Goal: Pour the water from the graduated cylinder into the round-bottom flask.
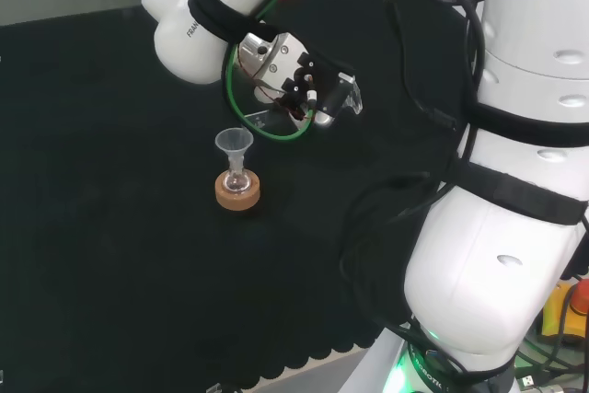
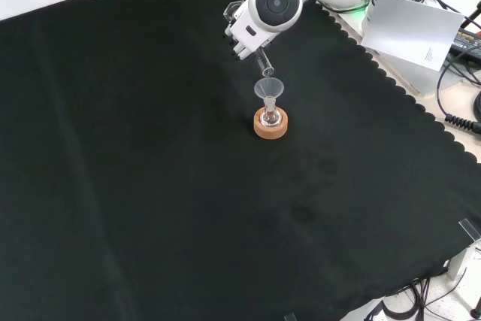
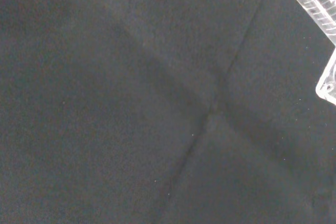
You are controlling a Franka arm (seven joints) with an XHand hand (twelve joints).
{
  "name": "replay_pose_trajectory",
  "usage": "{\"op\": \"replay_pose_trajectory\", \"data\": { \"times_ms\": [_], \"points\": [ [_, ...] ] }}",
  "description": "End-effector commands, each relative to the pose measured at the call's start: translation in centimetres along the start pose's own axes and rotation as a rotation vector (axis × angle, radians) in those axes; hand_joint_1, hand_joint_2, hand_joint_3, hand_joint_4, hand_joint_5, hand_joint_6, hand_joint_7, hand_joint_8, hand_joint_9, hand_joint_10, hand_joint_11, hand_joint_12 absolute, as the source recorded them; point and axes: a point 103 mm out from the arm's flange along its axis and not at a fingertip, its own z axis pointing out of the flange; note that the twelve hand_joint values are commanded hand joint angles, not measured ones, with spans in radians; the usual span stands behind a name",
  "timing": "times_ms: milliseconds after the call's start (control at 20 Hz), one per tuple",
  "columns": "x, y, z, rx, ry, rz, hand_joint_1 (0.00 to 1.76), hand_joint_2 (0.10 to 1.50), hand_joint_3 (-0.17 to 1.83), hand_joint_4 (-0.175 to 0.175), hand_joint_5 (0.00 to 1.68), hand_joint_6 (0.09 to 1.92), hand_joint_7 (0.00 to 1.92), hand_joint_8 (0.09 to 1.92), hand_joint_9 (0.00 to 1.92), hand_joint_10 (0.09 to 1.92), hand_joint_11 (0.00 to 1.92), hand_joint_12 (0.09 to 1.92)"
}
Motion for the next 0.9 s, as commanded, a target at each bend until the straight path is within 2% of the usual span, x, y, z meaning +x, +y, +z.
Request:
{"op": "replay_pose_trajectory", "data": {
  "times_ms": [50, 600, 900],
  "points": [
    [0.00, -0.02, -0.03, 0.001, -0.003, 0.003, 1.26, 1.12, 0.00, -0.175, 0.96, 1.03, 0.99, 1.02, 1.37, 0.09, 1.14, 0.83],
    [0.27, 0.07, -0.02, 0.000, 0.006, 0.002, 1.26, 1.12, 0.00, -0.175, 0.96, 1.03, 0.99, 1.02, 1.37, 0.09, 1.14, 0.83],
    [0.13, 0.02, 0.44, -0.029, 0.121, -0.023, 1.26, 1.12, 0.00, -0.175, 0.96, 1.03, 0.99, 1.02, 1.37, 0.09, 1.14, 0.83]
  ]
}}
